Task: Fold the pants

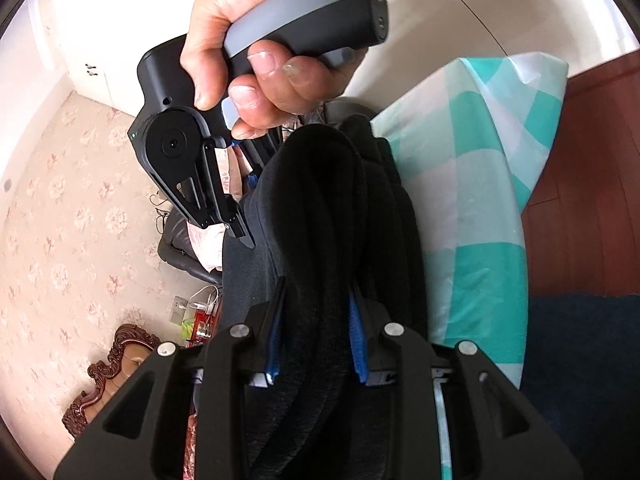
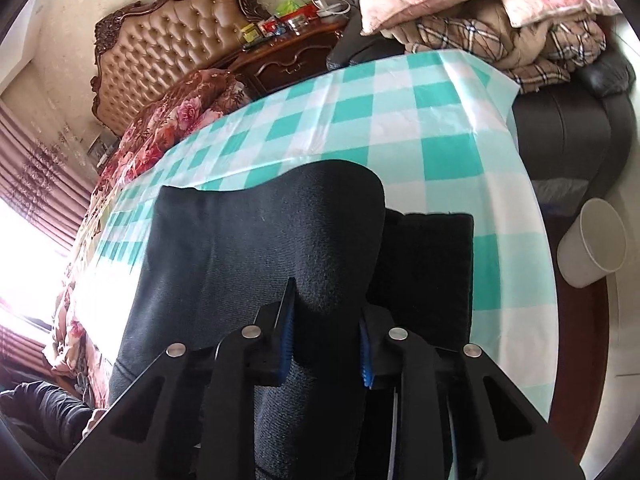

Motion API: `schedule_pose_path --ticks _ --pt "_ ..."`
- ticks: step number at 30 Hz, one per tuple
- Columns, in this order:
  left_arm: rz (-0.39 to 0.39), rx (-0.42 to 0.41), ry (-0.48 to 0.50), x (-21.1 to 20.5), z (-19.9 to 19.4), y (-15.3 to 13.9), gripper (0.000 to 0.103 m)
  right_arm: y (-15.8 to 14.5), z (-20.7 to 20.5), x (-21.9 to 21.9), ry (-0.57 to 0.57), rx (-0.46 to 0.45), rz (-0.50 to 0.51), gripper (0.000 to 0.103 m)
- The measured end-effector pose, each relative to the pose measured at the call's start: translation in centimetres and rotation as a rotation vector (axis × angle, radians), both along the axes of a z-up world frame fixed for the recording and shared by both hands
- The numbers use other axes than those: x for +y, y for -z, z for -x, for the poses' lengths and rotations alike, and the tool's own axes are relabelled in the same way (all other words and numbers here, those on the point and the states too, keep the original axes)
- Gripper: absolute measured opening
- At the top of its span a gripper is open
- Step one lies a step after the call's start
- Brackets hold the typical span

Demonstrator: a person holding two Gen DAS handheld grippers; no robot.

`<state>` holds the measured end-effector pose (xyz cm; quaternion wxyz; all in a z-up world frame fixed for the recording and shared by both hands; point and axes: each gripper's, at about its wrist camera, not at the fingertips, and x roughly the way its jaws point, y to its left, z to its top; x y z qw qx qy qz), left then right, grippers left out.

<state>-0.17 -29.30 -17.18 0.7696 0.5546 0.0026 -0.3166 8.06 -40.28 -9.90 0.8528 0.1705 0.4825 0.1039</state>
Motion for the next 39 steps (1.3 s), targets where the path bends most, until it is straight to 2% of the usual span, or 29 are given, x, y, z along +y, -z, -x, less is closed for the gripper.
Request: schedule_pose_path --ticks 8,22,31,39 --pt "0.021 0.000 -0.007 0.2 0.0 -0.1 0.028 -1.7 0.0 2.1 -0.006 -0.038 0.142 0.027" --pt "0.040 0.000 -0.007 0.2 0.3 -0.8 0.028 -3.9 1.2 3.9 -0.012 -0.119 0.278 0.026" --pt "0.052 0.000 0.004 -0.2 0.8 -1.9 0.028 -5.3 1.7 3.7 -0.006 -0.154 0.306 0.026" --pt "0.050 0.008 0.022 -0.6 0.8 -2.5 0.028 -5.6 1.6 2.9 -0.009 -0.150 0.300 0.026"
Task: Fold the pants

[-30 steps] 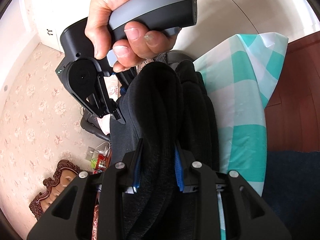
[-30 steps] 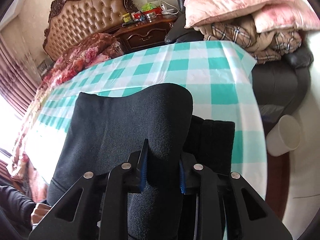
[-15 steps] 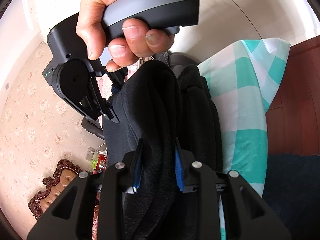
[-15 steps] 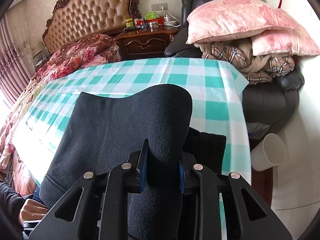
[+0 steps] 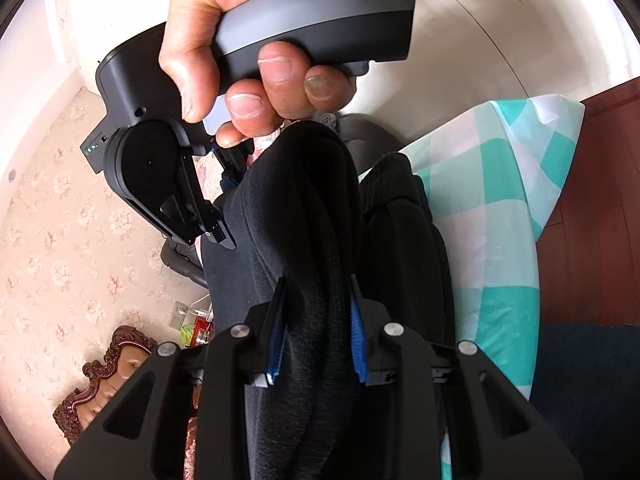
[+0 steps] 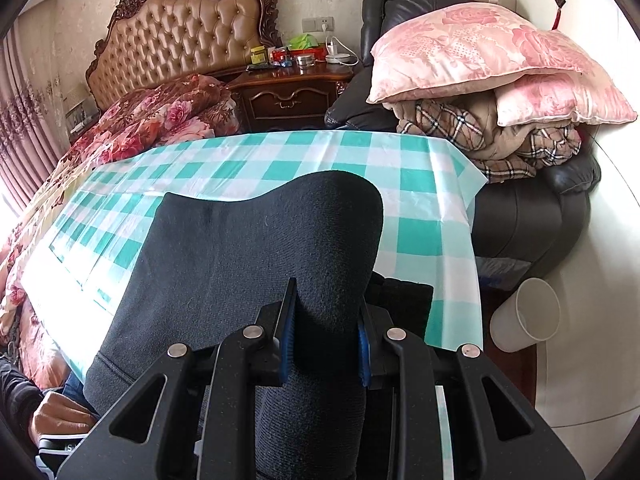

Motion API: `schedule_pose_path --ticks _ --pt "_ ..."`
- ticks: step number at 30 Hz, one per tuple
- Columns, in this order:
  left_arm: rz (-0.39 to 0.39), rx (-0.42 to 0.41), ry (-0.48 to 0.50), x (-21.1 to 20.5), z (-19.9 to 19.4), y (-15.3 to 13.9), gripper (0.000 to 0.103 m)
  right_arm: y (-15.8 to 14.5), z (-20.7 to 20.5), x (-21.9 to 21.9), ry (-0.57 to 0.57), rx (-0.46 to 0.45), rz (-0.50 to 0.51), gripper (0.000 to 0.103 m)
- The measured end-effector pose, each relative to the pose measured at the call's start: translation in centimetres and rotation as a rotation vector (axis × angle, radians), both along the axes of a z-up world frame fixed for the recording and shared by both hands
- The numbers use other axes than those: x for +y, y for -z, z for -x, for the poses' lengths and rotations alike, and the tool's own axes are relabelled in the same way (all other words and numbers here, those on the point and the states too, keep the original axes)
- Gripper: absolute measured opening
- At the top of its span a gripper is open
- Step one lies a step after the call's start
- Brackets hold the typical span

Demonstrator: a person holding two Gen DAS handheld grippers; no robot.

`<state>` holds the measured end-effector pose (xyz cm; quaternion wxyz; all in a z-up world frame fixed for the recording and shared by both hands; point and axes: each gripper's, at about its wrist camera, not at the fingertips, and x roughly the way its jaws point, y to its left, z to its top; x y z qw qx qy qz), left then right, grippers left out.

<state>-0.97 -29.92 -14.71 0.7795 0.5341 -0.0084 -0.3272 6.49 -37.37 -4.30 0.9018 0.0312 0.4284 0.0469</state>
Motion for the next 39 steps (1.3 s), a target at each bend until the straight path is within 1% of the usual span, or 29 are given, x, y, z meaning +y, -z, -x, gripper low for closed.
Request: schedule_pose_path --ticks 5,9,12,14,15,16,17,18,20,21,23,24,25,28,29,30,31,32,34,37,38,39 --pt "-0.021 0.020 0.017 -0.8 -0.1 -0.1 0.028 0.7 -0.5 -1.8 -0.008 0.034 -0.055 0.026" --pt "-0.030 0.056 0.023 -1.4 -0.3 0.0 0.028 1.9 -0.9 -2.9 -0.006 0.066 -0.064 0.026" --pt "-0.033 0.116 0.015 -2.2 -0.8 0.5 0.028 3.2 -1.4 -3.6 -0.028 0.079 -0.058 0.027" --pt "-0.021 0.163 0.008 -2.6 -1.2 0.5 0.030 4.7 -1.8 -4.4 -0.014 0.093 -0.058 0.027" --pt "-0.006 0.198 0.008 -2.7 -1.4 0.4 0.037 5.5 -1.8 -4.8 -0.005 0.097 -0.048 0.027" --pt "0.010 0.226 0.016 -2.6 -1.6 0.2 0.041 6.1 -1.7 -4.9 -0.005 0.088 -0.037 0.028" --pt "0.032 0.259 0.027 -2.5 -1.6 -0.1 0.054 6.3 -1.7 -5.1 -0.008 0.078 -0.042 0.028" --pt "0.042 0.269 0.028 -2.3 -1.6 -0.4 0.062 6.5 -1.6 -5.4 -0.002 0.064 -0.056 0.029" --pt "0.090 0.309 0.041 -1.6 -1.6 -1.5 0.069 6.7 -1.2 -6.0 0.013 0.054 -0.088 0.030" --pt "0.114 0.339 0.046 -1.1 -1.6 -2.2 0.069 6.7 -1.1 -6.3 0.019 0.049 -0.110 0.030" --pt "0.195 0.456 0.055 0.8 -2.0 -4.3 0.069 6.6 -0.8 -6.7 0.035 0.046 -0.129 0.031" --pt "0.225 0.492 0.054 1.5 -2.2 -5.0 0.071 6.6 -0.6 -6.8 0.041 0.043 -0.134 0.031" --pt "0.276 0.566 0.037 2.9 -2.7 -6.0 0.071 6.6 -0.4 -6.8 0.047 0.038 -0.135 0.031" --pt "0.354 0.751 -0.025 6.2 -4.7 -7.0 0.068 7.0 0.4 -6.6 0.077 0.022 -0.131 0.031" --pt "0.353 0.775 -0.051 7.1 -5.1 -6.6 0.056 7.1 0.5 -6.6 0.086 0.019 -0.137 0.031" --pt "0.337 0.769 -0.075 7.7 -5.4 -6.2 0.038 7.3 0.7 -6.5 0.096 0.015 -0.146 0.031" --pt "0.303 0.749 -0.103 8.1 -5.7 -5.2 0.033 7.4 0.8 -6.4 0.102 0.014 -0.154 0.030" --pt "0.293 0.744 -0.107 8.6 -6.0 -4.8 0.026 7.5 1.1 -6.2 0.108 0.009 -0.161 0.030" --pt "0.298 0.739 -0.107 9.2 -6.4 -4.9 0.025 7.5 1.5 -5.8 0.131 -0.004 -0.154 0.030" --pt "0.278 0.697 -0.099 9.3 -6.7 -4.7 0.025 7.7 2.0 -5.6 0.174 -0.014 -0.176 0.030" --pt "0.279 0.709 -0.096 9.4 -6.9 -4.5 0.025 7.8 2.1 -5.5 0.178 -0.020 -0.175 0.030" --pt "0.281 0.729 -0.093 9.3 -7.2 -4.6 0.028 7.9 2.2 -5.7 0.177 -0.022 -0.190 0.030"
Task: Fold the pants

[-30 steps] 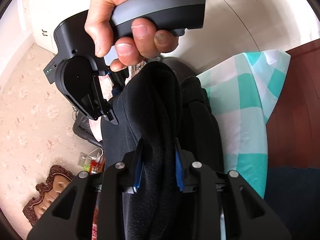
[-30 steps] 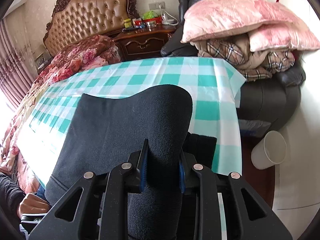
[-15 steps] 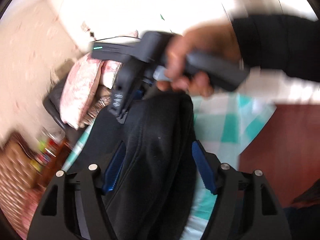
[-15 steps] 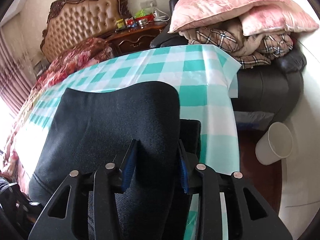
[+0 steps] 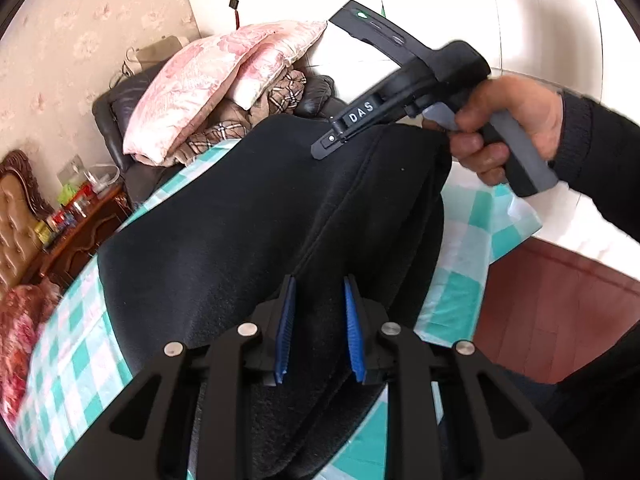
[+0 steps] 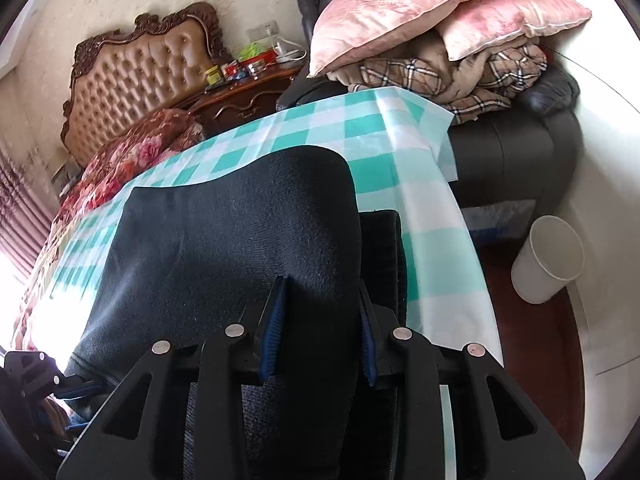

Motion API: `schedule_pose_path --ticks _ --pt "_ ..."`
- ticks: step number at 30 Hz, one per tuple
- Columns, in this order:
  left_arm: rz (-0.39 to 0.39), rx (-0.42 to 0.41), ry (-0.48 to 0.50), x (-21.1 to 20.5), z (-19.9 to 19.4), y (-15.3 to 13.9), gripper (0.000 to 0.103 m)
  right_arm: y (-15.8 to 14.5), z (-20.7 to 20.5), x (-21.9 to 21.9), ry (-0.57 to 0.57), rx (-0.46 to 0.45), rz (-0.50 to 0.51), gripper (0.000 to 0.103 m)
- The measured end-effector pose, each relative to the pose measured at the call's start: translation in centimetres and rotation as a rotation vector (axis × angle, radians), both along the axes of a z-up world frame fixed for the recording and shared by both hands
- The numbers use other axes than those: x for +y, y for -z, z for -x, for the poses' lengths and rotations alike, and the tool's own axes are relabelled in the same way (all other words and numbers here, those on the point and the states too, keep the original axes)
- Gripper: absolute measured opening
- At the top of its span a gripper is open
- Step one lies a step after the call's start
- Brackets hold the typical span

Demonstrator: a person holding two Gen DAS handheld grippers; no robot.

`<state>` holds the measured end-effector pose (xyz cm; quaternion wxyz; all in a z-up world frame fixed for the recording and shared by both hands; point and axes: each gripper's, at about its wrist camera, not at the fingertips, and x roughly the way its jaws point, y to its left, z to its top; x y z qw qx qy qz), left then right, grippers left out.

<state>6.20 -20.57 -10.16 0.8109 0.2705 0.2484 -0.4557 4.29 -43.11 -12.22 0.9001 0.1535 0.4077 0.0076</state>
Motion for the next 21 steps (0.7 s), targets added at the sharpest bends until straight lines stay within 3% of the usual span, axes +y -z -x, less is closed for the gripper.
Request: schedule_pose_path --ticks 1,3,4,7,9,10,13,15,17,21 --pt "0.004 0.032 0.014 0.1 0.0 -0.3 0.031 0.1 0.0 -0.3 -0.001 0.000 -0.022 0.030" --pt "0.041 0.081 0.051 0.0 0.2 -1.5 0.053 0.0 -0.1 -0.8 0.000 0.008 -0.032 0.030" --pt "0.095 0.109 0.078 0.1 0.1 -2.8 0.053 -0.2 -0.1 -1.0 0.003 0.013 -0.032 0.031" --pt "0.175 0.147 0.027 -0.3 -2.6 -5.9 0.051 -2.0 0.5 -1.3 0.052 0.029 -0.017 0.031" --pt "0.221 0.194 -0.008 -0.9 -5.7 -7.1 0.034 -4.8 2.4 -0.7 0.124 -0.010 0.093 0.031" --pt "0.238 0.230 -0.027 -1.6 -7.7 -7.5 0.032 -6.0 3.4 -0.2 0.144 -0.038 0.121 0.031" --pt "0.197 0.259 -0.047 -5.6 -12.3 -7.4 0.027 -7.2 5.3 1.0 0.176 -0.055 0.118 0.031" --pt "0.152 0.317 -0.016 -9.2 -14.6 -6.7 0.026 -6.8 5.6 2.8 0.199 -0.013 0.188 0.031" --pt "0.108 0.359 -0.006 -12.4 -16.2 -5.8 0.026 -5.8 5.6 4.1 0.222 0.015 0.250 0.031" --pt "0.020 0.441 -0.084 -16.9 -19.8 -2.3 0.022 -3.0 4.8 4.5 0.261 0.083 0.286 0.031"
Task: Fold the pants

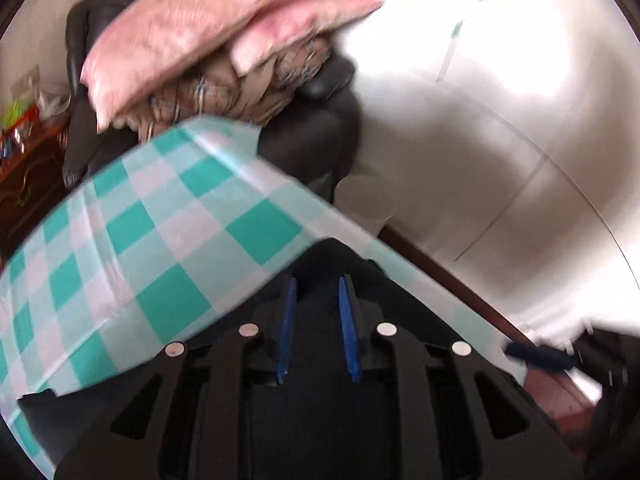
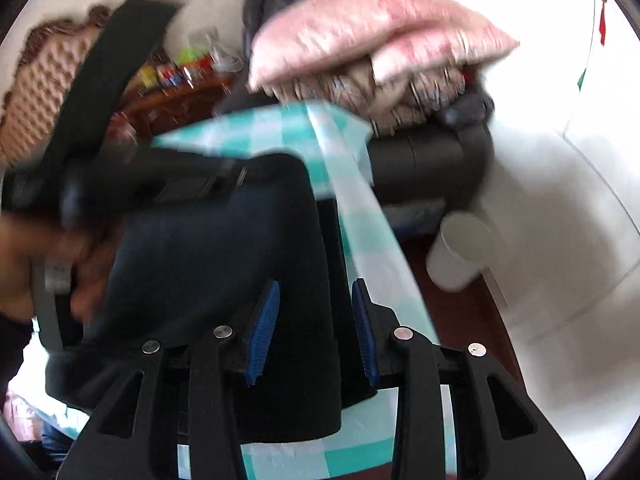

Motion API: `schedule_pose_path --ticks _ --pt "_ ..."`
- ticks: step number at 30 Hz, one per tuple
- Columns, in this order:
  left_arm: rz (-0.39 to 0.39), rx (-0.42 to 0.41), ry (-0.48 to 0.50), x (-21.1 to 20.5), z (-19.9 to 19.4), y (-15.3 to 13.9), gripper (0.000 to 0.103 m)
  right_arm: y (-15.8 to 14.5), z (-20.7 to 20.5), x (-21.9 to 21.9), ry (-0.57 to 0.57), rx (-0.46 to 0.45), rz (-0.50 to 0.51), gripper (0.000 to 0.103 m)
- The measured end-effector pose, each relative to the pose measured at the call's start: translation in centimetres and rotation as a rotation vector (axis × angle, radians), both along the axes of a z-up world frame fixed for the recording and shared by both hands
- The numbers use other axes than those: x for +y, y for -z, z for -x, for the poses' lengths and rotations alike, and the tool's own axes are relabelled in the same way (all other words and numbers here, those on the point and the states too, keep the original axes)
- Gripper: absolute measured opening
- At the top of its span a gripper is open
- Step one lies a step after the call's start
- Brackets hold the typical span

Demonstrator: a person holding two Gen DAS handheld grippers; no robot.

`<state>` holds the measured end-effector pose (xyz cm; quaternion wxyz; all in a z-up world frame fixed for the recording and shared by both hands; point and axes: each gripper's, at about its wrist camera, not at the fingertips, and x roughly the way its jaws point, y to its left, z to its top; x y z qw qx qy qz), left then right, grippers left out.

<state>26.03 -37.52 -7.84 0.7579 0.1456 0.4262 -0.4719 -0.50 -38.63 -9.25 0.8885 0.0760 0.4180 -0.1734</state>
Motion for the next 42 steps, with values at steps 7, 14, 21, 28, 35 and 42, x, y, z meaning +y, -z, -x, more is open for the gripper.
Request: schedule_pose_path --ticks 7,14,21,28,35,42 --pt "-0.032 0.062 -0.019 -0.6 -1.6 1.5 0.025 2.0 -0.1 -0.7 0.022 0.039 -0.019 0.031" --pt "-0.021 0.091 -0.062 -0.5 -1.5 1.6 0.025 2.5 -0.8 -0.6 0.027 0.045 0.010 0.031" --pt "0.107 0.132 -0.245 4.2 -1.7 -0.6 0.018 2.5 -0.6 -0.5 0.023 0.047 0.005 0.031" --pt "0.096 0.217 -0.317 8.5 -2.8 1.4 0.017 2.6 -0.6 -0.4 0.022 0.050 0.019 0.031" --pt "0.104 0.096 -0.193 15.2 8.5 -1.9 0.018 2.5 -0.7 -0.2 0.029 0.055 0.029 0.031" --pt "0.044 0.110 -0.226 18.9 13.0 1.8 0.023 2.2 -0.6 0.6 0.028 0.069 0.064 0.031"
